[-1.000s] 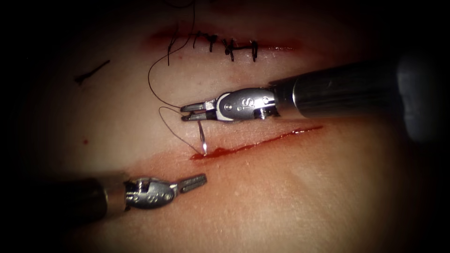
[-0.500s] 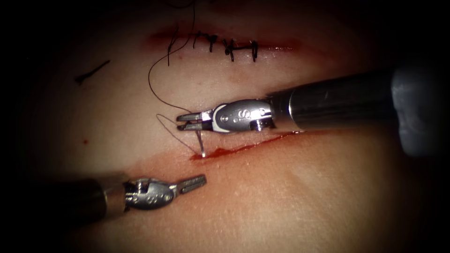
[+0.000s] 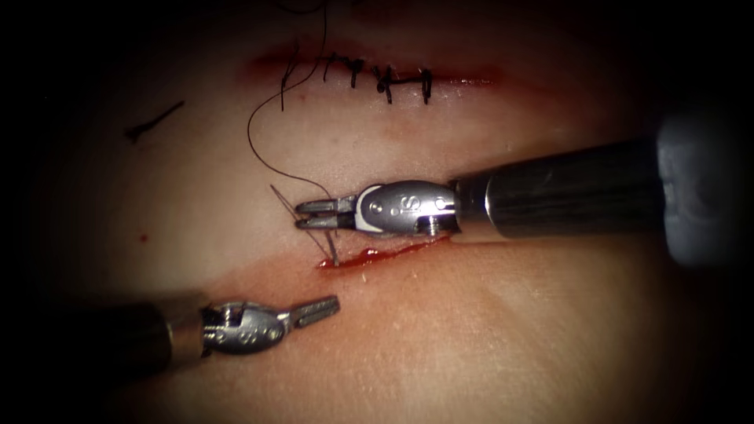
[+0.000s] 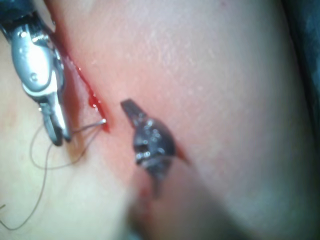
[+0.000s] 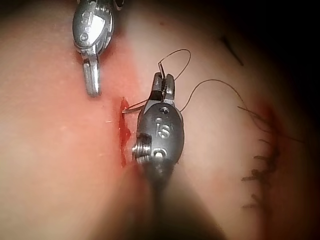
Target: Wound Closure
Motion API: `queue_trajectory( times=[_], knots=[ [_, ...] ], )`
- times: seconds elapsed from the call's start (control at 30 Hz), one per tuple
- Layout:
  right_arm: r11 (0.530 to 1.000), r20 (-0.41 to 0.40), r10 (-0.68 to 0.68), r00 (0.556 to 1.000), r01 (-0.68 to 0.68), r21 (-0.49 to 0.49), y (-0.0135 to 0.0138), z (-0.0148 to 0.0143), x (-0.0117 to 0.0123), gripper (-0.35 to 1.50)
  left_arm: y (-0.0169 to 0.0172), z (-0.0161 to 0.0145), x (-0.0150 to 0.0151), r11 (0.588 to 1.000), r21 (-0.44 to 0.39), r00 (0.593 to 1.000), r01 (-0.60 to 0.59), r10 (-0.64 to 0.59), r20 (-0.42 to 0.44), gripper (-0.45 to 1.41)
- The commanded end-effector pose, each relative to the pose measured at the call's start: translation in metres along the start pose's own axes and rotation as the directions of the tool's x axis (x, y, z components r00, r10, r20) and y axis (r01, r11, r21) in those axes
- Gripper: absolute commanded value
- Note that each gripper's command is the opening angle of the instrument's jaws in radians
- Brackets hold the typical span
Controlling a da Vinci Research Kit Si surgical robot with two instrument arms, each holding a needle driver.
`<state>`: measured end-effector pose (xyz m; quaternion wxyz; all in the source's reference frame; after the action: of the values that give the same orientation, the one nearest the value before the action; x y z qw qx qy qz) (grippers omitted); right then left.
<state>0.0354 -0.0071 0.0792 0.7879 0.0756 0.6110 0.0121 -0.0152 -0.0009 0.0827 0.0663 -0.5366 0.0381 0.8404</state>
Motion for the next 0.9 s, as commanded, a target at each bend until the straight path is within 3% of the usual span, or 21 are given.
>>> queue_trajectory(
  times=[0.03,0.47,0.9],
  knots=[
    [1.0,0.003,0.008,1.0,-0.008,0.005,-0.0003,0.0004,-0.0004,-0.35,0.0007,0.0008,-0.0004,1.0,-0.001,1.0,0.001,-0.001,0.0,-0.3],
    [0.996,0.011,0.088,0.996,-0.088,0.009,0.0006,0.0005,0.0002,-0.35,0.0021,0.0012,-0.0013,1.0,-0.01,1.0,-0.007,0.007,0.017,-0.33],
    [0.985,0.018,0.162,0.987,-0.162,0.056,-0.0002,0.0007,0.0001,-0.35,0.0023,0.0014,-0.0025,1.0,-0.019,1.0,-0.005,0.005,0.028,-0.35]
  ],
)
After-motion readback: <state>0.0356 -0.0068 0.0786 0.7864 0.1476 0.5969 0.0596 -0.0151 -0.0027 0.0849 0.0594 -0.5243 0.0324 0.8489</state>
